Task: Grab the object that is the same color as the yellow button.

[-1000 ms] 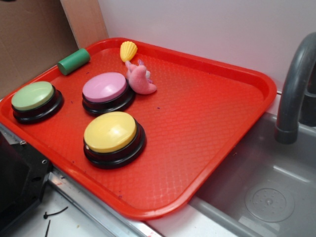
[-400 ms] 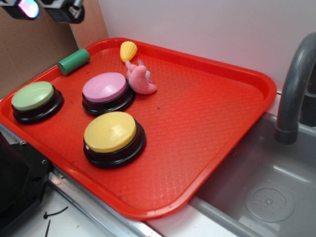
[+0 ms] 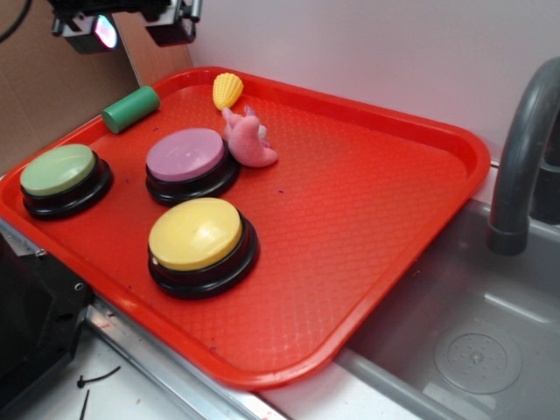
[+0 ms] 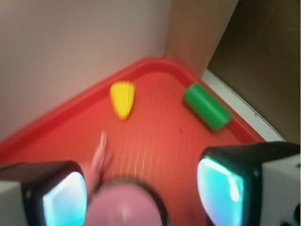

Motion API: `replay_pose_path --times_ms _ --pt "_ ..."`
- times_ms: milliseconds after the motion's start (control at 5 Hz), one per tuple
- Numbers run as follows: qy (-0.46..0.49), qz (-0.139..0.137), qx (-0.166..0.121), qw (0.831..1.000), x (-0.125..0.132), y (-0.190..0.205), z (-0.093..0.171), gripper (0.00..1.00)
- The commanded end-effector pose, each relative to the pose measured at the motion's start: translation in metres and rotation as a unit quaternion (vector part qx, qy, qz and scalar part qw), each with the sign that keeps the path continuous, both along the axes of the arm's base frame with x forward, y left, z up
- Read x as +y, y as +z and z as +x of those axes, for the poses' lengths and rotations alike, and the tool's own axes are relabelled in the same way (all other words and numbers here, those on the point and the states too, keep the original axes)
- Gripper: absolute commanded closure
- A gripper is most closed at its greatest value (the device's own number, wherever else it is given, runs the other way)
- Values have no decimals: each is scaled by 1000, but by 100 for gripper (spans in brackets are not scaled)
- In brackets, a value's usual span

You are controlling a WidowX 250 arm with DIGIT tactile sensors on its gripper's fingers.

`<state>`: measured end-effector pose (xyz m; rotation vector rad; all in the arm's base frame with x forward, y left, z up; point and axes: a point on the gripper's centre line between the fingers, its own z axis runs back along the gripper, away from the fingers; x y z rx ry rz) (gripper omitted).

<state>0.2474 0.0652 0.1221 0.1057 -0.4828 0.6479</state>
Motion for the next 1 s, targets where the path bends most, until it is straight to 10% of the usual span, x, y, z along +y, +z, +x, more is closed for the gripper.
replay_pose_path --times_ms 0,800 --pt "41 36 -26 998 41 -21 59 0" --pt "-53 39 21 998 61 -76 109 0"
